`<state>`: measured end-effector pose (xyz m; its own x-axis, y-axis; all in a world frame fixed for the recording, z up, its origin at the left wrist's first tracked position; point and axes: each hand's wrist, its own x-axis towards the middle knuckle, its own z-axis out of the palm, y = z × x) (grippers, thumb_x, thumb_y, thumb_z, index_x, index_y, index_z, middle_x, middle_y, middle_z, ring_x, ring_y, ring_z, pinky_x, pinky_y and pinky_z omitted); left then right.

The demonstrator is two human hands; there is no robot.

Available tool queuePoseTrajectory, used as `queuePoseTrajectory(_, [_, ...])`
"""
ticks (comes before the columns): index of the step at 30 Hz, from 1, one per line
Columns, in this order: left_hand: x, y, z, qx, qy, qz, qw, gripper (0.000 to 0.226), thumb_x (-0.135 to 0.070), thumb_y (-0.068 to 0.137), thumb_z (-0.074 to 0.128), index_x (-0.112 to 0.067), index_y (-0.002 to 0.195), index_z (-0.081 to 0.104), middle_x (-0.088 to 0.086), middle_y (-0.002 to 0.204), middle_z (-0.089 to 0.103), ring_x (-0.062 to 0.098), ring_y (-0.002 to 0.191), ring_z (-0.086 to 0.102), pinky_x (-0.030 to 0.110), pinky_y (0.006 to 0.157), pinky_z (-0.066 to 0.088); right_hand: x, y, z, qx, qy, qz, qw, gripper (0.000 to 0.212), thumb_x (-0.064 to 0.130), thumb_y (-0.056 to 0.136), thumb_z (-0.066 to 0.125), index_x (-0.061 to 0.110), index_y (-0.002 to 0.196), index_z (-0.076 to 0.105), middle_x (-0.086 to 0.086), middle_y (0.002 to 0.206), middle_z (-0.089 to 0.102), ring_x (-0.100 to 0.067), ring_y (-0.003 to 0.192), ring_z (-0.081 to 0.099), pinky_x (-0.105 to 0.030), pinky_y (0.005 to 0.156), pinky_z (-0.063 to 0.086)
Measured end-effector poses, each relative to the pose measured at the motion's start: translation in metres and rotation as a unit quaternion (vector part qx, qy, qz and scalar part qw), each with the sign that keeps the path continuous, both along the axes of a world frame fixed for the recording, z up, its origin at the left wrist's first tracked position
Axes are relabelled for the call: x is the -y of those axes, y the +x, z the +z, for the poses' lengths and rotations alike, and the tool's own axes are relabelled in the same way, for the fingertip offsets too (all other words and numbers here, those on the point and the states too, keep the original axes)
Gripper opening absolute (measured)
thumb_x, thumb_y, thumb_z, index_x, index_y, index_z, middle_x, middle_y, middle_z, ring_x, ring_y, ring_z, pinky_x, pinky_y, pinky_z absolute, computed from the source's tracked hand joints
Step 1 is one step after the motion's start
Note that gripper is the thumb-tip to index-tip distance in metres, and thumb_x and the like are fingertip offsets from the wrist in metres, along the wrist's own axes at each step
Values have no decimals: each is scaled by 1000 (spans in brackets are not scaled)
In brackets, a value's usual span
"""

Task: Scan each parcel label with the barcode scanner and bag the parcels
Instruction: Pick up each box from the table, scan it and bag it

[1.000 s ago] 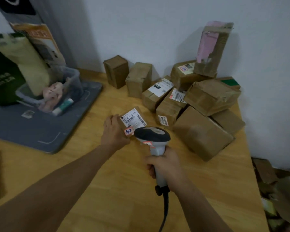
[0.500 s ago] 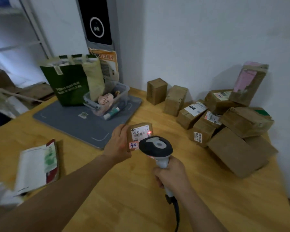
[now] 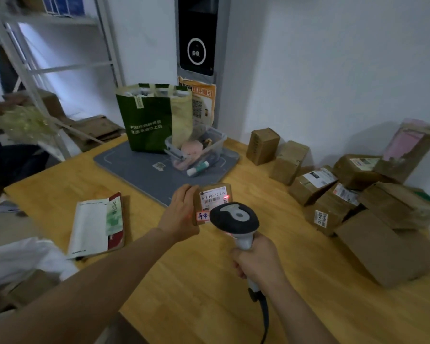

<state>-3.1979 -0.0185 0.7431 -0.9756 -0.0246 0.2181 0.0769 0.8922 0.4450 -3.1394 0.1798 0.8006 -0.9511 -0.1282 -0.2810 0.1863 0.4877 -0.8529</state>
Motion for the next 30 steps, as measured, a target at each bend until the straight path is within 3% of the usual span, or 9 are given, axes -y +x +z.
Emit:
queuePoseTrajectory(5, [16,16,-1,2,27,37,999,101,-22,64,82,-9,147,24,9,147,24,23,137,27,38,111,37,19,4,2,16,-22,24,999,15,-1,79,62,9,87,55,-5,57,60,-12,42,53,-23,43,46])
queuePoseTrajectory(8, [30,41,-5,3,136,127,982,100,-25,64,85,-9,143,27,7,142,23,17,127,33,26,108,34,40,5,1,40,-46,48,997,15,-2,80,64,7,89,56,-5,54,59,-14,42,52,-25,45,45])
queuePoseTrajectory(10, [42,65,-11,9,221,226,949,100,-32,66,85,-10,143,26,4,141,21,13,123,32,23,103,34,60,7,-3,49,-53,80,994,10,-1,80,66,6,80,57,-6,54,58,-16,44,52,-27,48,45])
queuePoseTrajectory(15, [93,139,-51,0,347,432,833,84,-54,60,82,-18,126,45,-2,122,43,11,109,47,29,93,48,123,24,-20,85,-65,167,980,12,2,83,67,4,75,58,-9,56,57,-18,45,50,-28,48,44])
queuePoseTrajectory(19, [147,206,-107,-4,381,598,706,100,-90,39,62,-23,114,63,2,109,65,24,102,63,47,82,56,172,45,-34,124,-63,240,961,10,0,81,66,5,79,58,-9,55,58,-18,43,50,-27,47,44])
queuePoseTrajectory(21, [159,233,-97,10,407,658,633,104,-81,41,69,-14,121,60,12,118,61,30,108,59,46,90,51,191,55,-39,143,-65,259,953,11,0,80,67,7,79,58,-8,55,59,-18,44,52,-28,48,45])
queuePoseTrajectory(25, [179,264,-92,85,391,758,515,105,-55,68,74,1,144,27,23,142,32,38,129,33,46,107,31,207,63,-45,157,-52,277,947,11,3,80,69,8,81,60,-6,56,61,-17,47,55,-28,50,47])
queuePoseTrajectory(26, [180,265,-93,103,384,765,507,104,-49,72,74,4,145,21,25,144,28,39,130,30,47,108,30,206,62,-46,164,-57,271,947,11,2,80,69,7,79,59,-8,57,61,-18,47,54,-28,49,46])
queuePoseTrajectory(30, [167,231,-96,137,395,685,596,99,-51,73,70,4,145,29,29,148,27,47,135,28,53,112,27,183,45,-45,204,-112,185,955,11,-2,81,68,1,76,58,-12,57,57,-18,44,50,-25,44,43])
